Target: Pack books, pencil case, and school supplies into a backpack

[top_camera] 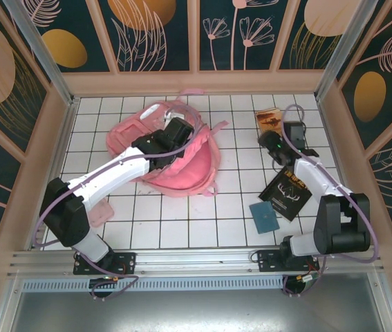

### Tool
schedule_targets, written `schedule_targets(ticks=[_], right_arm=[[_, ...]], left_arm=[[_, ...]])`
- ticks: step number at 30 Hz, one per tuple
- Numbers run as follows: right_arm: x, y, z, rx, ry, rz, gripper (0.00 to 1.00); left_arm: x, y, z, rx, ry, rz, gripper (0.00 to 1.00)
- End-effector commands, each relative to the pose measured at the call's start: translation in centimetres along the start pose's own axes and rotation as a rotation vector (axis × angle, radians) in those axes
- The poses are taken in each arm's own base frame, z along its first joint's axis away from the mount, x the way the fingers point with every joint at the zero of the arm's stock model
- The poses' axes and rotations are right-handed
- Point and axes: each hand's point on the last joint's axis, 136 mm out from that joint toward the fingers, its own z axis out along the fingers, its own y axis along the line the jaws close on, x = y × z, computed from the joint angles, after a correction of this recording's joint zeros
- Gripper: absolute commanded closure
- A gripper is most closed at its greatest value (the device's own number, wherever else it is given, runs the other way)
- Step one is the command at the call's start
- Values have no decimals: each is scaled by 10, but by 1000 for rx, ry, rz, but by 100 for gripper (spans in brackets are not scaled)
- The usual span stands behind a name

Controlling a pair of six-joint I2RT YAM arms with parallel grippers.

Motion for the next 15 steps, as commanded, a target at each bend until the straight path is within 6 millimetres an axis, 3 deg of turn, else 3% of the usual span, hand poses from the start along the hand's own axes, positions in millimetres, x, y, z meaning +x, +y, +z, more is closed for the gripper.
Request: schedule_targets(ticks=[1,4,7,11,15], right_arm=[[9,-67,-1,224,22,-42,22],[5,-106,-1,349,-21,9,18],[15,-119,7,359,-1,41,18],[35,-111,28,290,94,59,20],[51,-80,51,183,173,57,21]], left_arm=[[21,11,0,2,50,23,100],[30,1,2,69,62,12,93],[24,-9,-1,124,39,-22,70],[7,-20,-7,190,-7,-81,46],[-7,-40,-10,288,-29,-137,41]])
